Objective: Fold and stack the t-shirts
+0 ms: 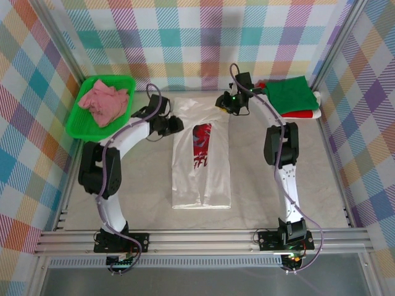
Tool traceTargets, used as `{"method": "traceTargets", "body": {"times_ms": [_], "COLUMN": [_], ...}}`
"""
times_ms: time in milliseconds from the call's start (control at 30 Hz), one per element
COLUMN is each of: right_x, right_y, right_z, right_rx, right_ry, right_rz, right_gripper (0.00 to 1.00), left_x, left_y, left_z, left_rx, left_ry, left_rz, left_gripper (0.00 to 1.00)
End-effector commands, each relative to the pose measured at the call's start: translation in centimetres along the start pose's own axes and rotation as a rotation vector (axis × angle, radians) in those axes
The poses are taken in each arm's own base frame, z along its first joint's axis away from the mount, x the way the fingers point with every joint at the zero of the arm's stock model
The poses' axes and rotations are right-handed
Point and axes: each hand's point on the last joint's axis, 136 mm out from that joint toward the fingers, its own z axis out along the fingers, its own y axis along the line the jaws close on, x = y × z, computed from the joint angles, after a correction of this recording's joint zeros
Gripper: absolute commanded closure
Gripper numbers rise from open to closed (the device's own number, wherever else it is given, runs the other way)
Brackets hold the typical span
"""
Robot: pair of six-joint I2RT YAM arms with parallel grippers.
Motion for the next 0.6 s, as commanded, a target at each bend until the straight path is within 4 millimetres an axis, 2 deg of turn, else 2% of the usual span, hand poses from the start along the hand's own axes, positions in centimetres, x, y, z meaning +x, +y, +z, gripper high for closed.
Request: {"method": "traceTargets", "body": {"times_ms": [0, 100, 233, 433, 567], "right_x": [0.2, 0.5, -0.1, -0.4, 0.1], "right_y": [0.4, -0.5, -1.8, -4.3, -6.0], "right_z": [-0.9, 0.6, 2.1, 4.1, 6.7], "right_rx": [0.072, 0.079, 0.117, 0.195, 0.149], "right_ry": [-0.060, -0.030, -0.040, -0.029, 0.025], "right_rz": [-0.071, -0.059, -0.016, 0.058, 0.137], "right_gripper": [0.83, 0.91, 0.91, 0.91, 0.89], "left_x": [-2.0, -4.2, -5.8, -5.7, -5.9], "left_y": [1.3, 1.8, 2.8, 4.7, 5.6], "left_z": [2.9, 5.6, 9.0, 13.1, 15.6], "left_rx": [-0.049, -0.072, -0.076, -0.106, -0.089], "left_ry": [0.012, 0.006, 0.020, 0.046, 0.048], "left_rz": [0.015, 0.015, -0.016, -0.081, -0.142], "left_gripper": [0.70, 0.74, 0.74, 0.75, 0.74]}}
